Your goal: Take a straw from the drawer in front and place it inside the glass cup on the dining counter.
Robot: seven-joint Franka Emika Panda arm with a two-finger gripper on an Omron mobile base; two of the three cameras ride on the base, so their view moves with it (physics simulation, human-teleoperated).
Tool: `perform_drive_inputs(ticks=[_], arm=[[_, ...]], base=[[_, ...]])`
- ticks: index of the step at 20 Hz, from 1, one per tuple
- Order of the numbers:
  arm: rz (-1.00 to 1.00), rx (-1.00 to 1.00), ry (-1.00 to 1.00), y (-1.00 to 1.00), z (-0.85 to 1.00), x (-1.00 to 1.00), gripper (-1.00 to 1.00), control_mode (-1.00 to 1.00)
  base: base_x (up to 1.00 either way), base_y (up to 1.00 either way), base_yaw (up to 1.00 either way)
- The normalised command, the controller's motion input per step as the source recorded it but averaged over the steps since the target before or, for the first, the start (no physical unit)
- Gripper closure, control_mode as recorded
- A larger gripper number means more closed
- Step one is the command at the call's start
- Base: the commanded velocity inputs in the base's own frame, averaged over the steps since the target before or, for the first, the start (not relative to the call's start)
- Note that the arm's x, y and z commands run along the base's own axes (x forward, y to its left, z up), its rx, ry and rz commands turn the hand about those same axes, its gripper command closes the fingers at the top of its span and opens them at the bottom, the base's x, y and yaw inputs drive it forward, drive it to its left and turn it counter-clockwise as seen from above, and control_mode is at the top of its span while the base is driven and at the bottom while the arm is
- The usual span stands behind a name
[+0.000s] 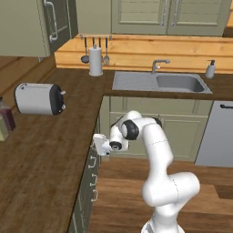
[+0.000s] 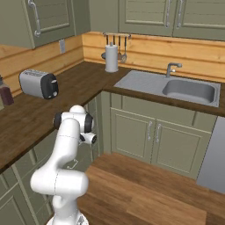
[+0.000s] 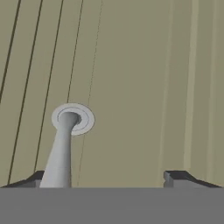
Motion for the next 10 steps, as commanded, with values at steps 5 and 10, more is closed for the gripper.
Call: perform_drive_inputs(ticks=[5, 10], arm=[[0.0, 0.0, -0.06, -0.07, 0.0, -0.26, 1.0, -1.0], [0.0, 0.0, -0.02, -0.61, 0.07, -0.45, 1.0, -1.0]], base=[[0.0, 0.0, 0.0], [0.0, 0.0, 0.0]])
